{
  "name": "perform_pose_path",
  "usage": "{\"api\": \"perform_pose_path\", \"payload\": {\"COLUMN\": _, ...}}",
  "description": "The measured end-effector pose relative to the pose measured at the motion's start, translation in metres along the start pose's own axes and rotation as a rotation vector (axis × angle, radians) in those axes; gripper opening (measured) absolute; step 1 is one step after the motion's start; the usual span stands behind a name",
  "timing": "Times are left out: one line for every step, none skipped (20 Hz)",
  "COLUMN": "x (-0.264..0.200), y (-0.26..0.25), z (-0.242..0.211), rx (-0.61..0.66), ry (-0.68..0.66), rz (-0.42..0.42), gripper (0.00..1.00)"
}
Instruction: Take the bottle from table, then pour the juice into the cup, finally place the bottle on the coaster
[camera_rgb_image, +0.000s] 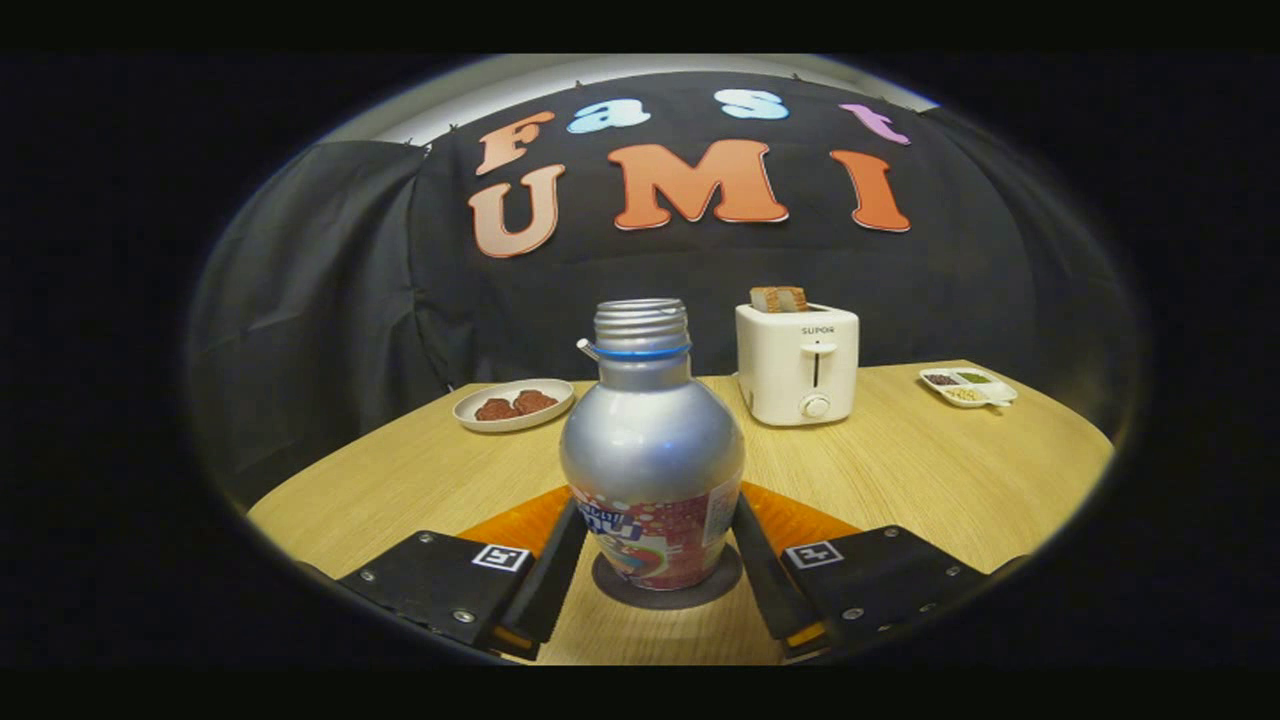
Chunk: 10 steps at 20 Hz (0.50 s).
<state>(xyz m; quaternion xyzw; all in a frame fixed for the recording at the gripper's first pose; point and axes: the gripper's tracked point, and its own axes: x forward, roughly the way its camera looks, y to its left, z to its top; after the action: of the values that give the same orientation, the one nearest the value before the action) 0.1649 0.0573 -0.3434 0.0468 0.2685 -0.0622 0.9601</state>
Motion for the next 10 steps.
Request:
{"api": "perform_pose_path", "payload": {"x": 0.0001, "y": 0.0003, "z": 0.0009, "rx": -0.004, "ry": 0.000, "rz": 0.002, "gripper": 0.78}}
{"api": "perform_pose_path", "payload": {"x": 0.0001, "y": 0.0004, "z": 0.0017, "rx": -0.012, "ry": -0.007, "rz": -0.004, "gripper": 0.78}}
{"api": "perform_pose_path", "payload": {"x": 0.0008, "y": -0.0002, "z": 0.0021, "rx": -0.017, "ry": -0.008, "rz": -0.004, "gripper": 0.77}}
{"api": "perform_pose_path", "payload": {"x": 0.0010, "y": 0.0004, "z": 0.0018, "rx": -0.023, "ry": -0.010, "rz": -0.003, "gripper": 0.77}}
{"api": "perform_pose_path", "payload": {"x": 0.0013, "y": 0.0010, "z": 0.0022, "rx": -0.030, "ry": -0.012, "rz": -0.002, "gripper": 0.78}}
{"api": "perform_pose_path", "payload": {"x": 0.0012, "y": 0.0005, "z": 0.0026, "rx": -0.034, "ry": -0.013, "rz": -0.002, "gripper": 0.77}}
{"api": "perform_pose_path", "payload": {"x": 0.0013, "y": -0.0002, "z": 0.0023, "rx": -0.029, "ry": -0.010, "rz": -0.003, "gripper": 0.77}}
{"api": "perform_pose_path", "payload": {"x": 0.0012, "y": -0.0003, "z": 0.0017, "rx": -0.024, "ry": -0.008, "rz": -0.003, "gripper": 0.79}}
{"api": "perform_pose_path", "payload": {"x": 0.0005, "y": 0.0003, "z": 0.0015, "rx": -0.016, "ry": -0.005, "rz": 0.001, "gripper": 0.80}}
{"api": "perform_pose_path", "payload": {"x": -0.0013, "y": 0.0018, "z": 0.0021, "rx": -0.006, "ry": -0.004, "rz": 0.011, "gripper": 0.80}}
